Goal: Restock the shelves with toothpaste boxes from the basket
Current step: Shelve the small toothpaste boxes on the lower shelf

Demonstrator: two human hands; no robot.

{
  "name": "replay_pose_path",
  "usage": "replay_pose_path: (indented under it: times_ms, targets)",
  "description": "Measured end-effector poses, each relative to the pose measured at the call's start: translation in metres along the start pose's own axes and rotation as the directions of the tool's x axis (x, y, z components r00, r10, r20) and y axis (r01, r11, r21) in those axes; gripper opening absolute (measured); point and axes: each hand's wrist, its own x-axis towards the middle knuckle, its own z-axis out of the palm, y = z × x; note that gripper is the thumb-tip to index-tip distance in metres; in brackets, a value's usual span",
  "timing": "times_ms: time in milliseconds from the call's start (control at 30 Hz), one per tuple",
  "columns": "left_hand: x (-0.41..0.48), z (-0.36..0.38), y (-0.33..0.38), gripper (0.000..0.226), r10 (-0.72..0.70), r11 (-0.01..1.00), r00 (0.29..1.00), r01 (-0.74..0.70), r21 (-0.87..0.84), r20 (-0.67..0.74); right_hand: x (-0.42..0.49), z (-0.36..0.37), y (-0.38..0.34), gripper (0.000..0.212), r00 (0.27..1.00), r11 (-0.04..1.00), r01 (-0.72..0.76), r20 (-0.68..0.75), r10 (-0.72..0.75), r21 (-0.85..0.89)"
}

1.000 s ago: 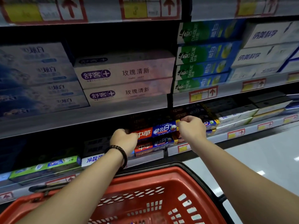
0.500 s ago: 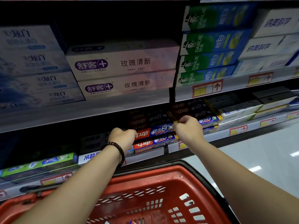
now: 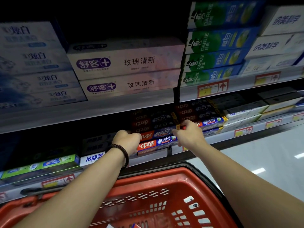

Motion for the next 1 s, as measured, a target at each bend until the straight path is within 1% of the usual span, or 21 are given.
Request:
replay_pose_path:
  times_ms: [67,133,233,400,500,633,800,933,1000]
  targets:
    - [-0.0013,-0.0003,0.0002,0.032,-0.006,1.000,1.000,0.006,0.007,0.001,-0.0015,0.0005,0.0008,0.023,1.000,1.000,0.000,0.009,0.000,-0.001]
    - [-0.0010,0.0003,-0.0006,0.029,-0.002,1.000,1.000,0.002,0.012,0.006,-0.0028,0.0006,0.0007,0.023,1.000,1.000,-0.008,0.014,0.008,0.001]
    - [0.0005,-0.0001,-0.0020,0.033,-0.012,1.000,1.000,0.012,0.003,0.024,-0.0044,0.0006,-0.0002,0.021,1.000,1.000,-0.010,0.024,0.010,0.005]
    - [-0.0001,-0.0005,-0.0025,0.026,-0.004,1.000,0.999,0.004,0.010,0.031,-0.0074,0.0005,-0.0005,0.016,1.000,1.000,-0.003,0.029,0.002,0.020]
    - [0.0017,0.0003,-0.0047,0.025,-0.006,1.000,1.000,0.006,-0.009,0.031,-0.0082,0.0011,0.0000,0.015,0.999,0.998,-0.017,0.034,0.015,0.054]
    - [0.0036,0.0002,-0.0050,0.017,-0.030,0.999,0.998,0.031,-0.016,0.051,-0.0081,0.0009,-0.0002,0.019,0.998,0.992,-0.052,0.030,0.049,0.117]
    - [0.0049,0.0005,-0.0059,0.029,-0.045,0.999,0.997,0.046,-0.020,0.062,-0.0096,0.0025,0.0028,0.025,0.999,0.991,-0.040,0.019,0.038,0.124]
    - [0.0063,0.0015,-0.0069,0.025,-0.055,0.998,0.997,0.057,-0.033,0.061,-0.0106,0.0043,0.0030,0.022,1.000,0.994,-0.025,-0.013,0.026,0.110]
    - [0.0071,0.0022,-0.0076,0.030,-0.051,0.998,0.998,0.052,-0.024,0.047,-0.0095,0.0051,0.0038,0.020,0.999,0.994,-0.017,-0.032,0.021,0.110]
